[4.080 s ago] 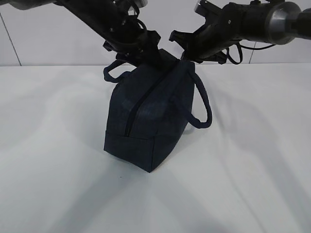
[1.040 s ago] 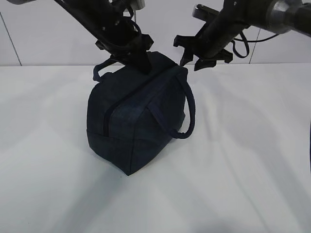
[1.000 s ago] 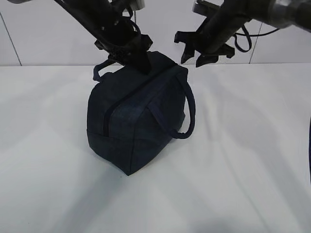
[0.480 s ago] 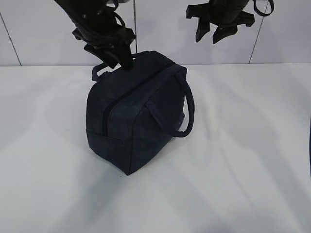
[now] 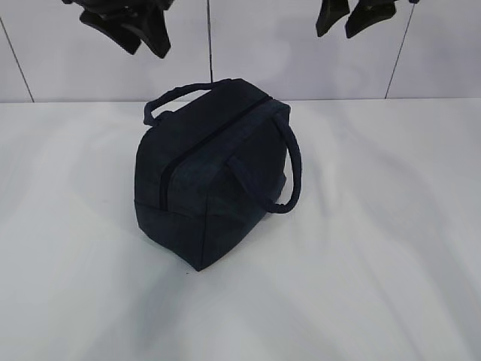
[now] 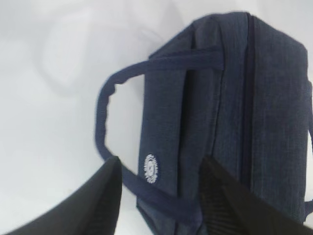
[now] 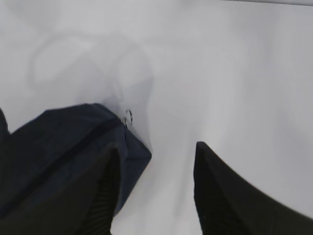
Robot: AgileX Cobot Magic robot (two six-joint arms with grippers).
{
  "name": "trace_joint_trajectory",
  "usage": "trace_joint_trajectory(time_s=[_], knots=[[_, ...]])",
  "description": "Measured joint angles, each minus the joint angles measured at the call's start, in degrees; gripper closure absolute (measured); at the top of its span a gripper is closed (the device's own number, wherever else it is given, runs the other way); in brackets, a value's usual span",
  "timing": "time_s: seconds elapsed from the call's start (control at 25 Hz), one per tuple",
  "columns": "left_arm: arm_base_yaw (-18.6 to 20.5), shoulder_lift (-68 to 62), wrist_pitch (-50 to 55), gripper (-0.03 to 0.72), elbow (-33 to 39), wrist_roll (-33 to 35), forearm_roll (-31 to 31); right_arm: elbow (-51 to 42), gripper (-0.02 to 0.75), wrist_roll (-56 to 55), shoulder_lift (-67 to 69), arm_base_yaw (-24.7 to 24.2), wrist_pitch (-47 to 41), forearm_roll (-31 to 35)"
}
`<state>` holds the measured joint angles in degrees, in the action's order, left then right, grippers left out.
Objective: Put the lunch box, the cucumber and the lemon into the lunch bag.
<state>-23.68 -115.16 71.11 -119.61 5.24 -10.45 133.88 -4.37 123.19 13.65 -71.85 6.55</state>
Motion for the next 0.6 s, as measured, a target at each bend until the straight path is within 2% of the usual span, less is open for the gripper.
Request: trace_joint_trajectory(time_s=[0.12, 0.32, 0.6], knots=[[0.00, 4.08, 0.00, 0.316, 2.39, -0.64, 1.80, -9.77, 0.360, 1.79, -8.29, 0.00, 0.00, 0.00], [0.00, 14.08, 0.24, 0.316, 11.43, -0.74, 2.98, -26.06, 0.363, 2.75, -23.37, 0.00, 0.00, -0.78], [0.00, 30.58, 0.54, 0.316, 24.33, -0.82, 3.62, -40.67, 0.363, 3.70, -43.19, 0.00, -0.08, -1.63]])
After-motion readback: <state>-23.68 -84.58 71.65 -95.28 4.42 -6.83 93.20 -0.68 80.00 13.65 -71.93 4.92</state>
